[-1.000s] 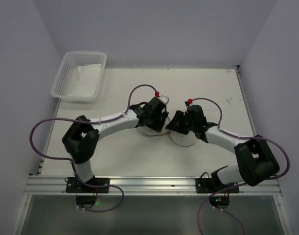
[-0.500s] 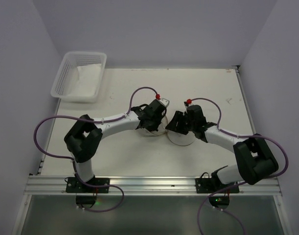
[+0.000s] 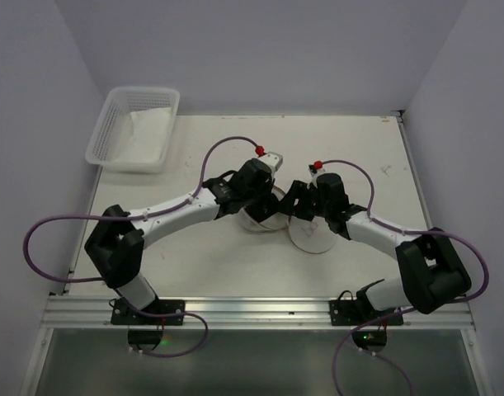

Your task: Unzip the laundry bag and remove the bra

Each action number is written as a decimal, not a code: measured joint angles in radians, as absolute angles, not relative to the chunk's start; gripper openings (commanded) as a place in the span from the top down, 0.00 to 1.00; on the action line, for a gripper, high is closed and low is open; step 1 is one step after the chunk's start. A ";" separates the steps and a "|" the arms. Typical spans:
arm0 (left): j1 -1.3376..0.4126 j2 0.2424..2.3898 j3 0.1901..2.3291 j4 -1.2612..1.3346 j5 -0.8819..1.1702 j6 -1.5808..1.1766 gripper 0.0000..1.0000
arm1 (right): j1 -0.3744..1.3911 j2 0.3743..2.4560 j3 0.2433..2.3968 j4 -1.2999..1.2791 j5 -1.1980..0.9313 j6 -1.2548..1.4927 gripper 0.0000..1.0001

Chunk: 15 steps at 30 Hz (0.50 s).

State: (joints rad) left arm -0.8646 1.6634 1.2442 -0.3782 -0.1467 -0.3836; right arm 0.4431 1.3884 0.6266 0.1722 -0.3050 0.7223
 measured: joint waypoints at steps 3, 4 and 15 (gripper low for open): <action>-0.862 1.599 1.230 -0.356 -0.133 -0.384 1.00 | 0.443 1.415 0.628 0.171 -0.302 0.723 0.65; -0.859 1.578 1.226 -0.356 -0.128 -0.384 1.00 | 0.443 1.420 0.628 0.169 -0.298 0.720 0.70; -0.692 1.365 1.148 -0.155 0.318 -0.448 1.00 | 0.444 1.390 0.627 0.155 -0.274 0.713 0.83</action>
State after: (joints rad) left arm -0.6922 1.3655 1.1484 -0.1555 0.3176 -0.4477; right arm 0.4438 1.3903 0.6273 0.1547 -0.2741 0.7128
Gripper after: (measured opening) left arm 0.009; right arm 0.173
